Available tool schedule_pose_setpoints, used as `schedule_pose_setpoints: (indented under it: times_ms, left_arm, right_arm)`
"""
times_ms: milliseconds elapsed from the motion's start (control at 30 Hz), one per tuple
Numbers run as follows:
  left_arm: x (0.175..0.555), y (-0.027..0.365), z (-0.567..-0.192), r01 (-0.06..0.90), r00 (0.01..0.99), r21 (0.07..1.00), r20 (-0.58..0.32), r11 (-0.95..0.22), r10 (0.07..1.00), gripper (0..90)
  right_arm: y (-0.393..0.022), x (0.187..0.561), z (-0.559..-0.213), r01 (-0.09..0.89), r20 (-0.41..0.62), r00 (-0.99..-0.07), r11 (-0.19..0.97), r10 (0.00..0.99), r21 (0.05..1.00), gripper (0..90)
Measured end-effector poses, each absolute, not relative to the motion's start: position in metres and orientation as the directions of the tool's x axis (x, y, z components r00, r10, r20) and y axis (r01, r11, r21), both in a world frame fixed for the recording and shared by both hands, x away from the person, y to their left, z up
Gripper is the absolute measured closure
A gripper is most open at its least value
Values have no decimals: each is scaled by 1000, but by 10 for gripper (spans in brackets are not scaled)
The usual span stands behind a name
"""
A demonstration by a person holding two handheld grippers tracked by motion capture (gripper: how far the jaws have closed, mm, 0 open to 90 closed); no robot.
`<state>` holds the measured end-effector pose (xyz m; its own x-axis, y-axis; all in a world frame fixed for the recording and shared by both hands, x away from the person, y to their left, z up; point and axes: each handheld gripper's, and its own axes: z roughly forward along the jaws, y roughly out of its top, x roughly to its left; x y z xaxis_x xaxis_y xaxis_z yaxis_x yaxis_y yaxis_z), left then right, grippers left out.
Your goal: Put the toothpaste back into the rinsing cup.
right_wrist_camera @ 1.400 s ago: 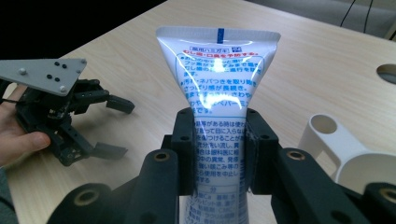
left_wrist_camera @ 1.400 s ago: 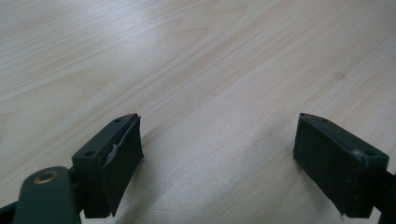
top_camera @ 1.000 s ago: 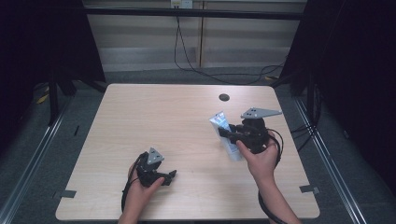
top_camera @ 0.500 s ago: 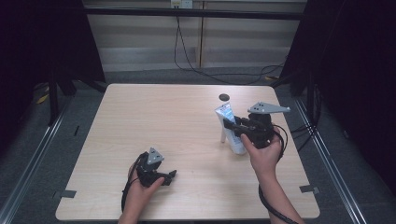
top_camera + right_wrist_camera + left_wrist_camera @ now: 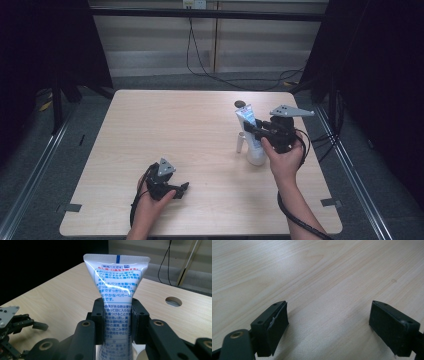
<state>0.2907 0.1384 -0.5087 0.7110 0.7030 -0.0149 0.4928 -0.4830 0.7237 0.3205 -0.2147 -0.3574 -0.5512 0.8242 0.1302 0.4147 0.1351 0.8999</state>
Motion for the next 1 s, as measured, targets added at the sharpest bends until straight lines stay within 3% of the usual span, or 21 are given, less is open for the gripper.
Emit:
schedule_pose_setpoints:
  times_ms: [1000]
  left_arm:
    - [290,138,-509,493,710,721,-11,-486,704,156]
  right_arm:
    - [-228,355,-367,431,138,-468,89,873,898,693]
